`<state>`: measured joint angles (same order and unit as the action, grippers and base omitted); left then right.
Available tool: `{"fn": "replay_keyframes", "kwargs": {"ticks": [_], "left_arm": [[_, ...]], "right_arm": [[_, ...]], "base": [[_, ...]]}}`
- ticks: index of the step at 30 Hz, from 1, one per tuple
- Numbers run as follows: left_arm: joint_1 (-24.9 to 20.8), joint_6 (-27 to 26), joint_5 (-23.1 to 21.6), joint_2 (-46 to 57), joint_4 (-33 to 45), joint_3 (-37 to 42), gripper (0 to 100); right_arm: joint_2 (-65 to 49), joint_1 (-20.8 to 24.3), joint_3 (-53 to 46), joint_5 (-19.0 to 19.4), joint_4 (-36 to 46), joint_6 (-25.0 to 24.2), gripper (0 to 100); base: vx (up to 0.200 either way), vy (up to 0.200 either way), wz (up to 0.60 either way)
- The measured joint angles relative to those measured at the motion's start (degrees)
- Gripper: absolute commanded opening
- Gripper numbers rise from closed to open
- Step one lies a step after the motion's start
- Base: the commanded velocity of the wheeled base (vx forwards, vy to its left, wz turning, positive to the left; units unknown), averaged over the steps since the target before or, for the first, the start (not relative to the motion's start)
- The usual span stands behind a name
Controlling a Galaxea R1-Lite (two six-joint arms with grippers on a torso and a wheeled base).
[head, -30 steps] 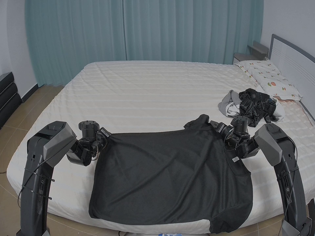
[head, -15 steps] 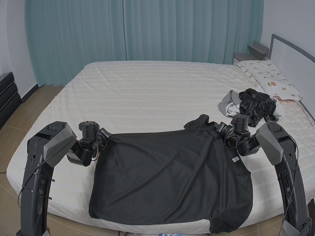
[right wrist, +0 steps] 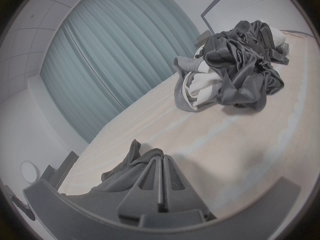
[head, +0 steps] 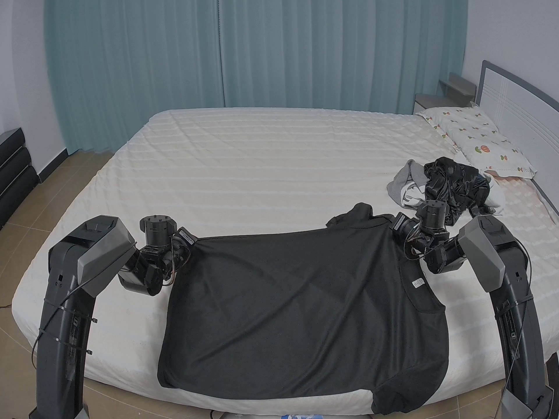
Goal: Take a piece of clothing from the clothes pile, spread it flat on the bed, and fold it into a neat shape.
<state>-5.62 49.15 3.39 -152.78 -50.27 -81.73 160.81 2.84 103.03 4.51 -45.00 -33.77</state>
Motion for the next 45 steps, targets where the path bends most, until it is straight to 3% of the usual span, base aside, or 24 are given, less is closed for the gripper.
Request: {"fn": "replay_keyframes", "kwargs": {"ticks": [9,16,28,29,31,32,45], "left_arm": [[0.1,0.0,0.3,0.0,-2.6,0.1,0],[0.5,0.1,3.8,-0.1,-5.4,-0.1,0],[0.6,-0.3,3.9,-1.4,-5.4,-1.3,0],[0.5,-0.3,3.9,-1.5,-5.4,-1.6,100],[0.5,-0.4,3.9,-1.8,-5.3,-2.0,100],[0.5,-0.5,3.9,-1.9,-5.3,-2.1,100],[0.3,-1.3,3.9,-2.6,-5.5,-2.2,100]], "right_arm": [[1.4,0.0,4.7,-3.8,-0.5,-0.3,0],[2.3,0.5,6.4,-5.5,-2.1,0.0,0],[4.4,1.3,8.8,-6.4,-1.9,2.2,0],[4.6,1.2,9.0,-6.4,-1.9,2.4,0],[5.0,1.2,9.2,-6.5,-1.7,2.6,0],[5.1,1.2,9.2,-6.5,-1.6,2.6,100],[4.9,1.1,6.9,-6.7,-0.3,3.0,100]], "base": [[0.000,0.000,0.00],[0.000,0.000,0.00],[0.000,0.000,0.00],[0.000,0.000,0.00],[0.000,0.000,0.00],[0.000,0.000,0.00],[0.000,0.000,0.00]]}}
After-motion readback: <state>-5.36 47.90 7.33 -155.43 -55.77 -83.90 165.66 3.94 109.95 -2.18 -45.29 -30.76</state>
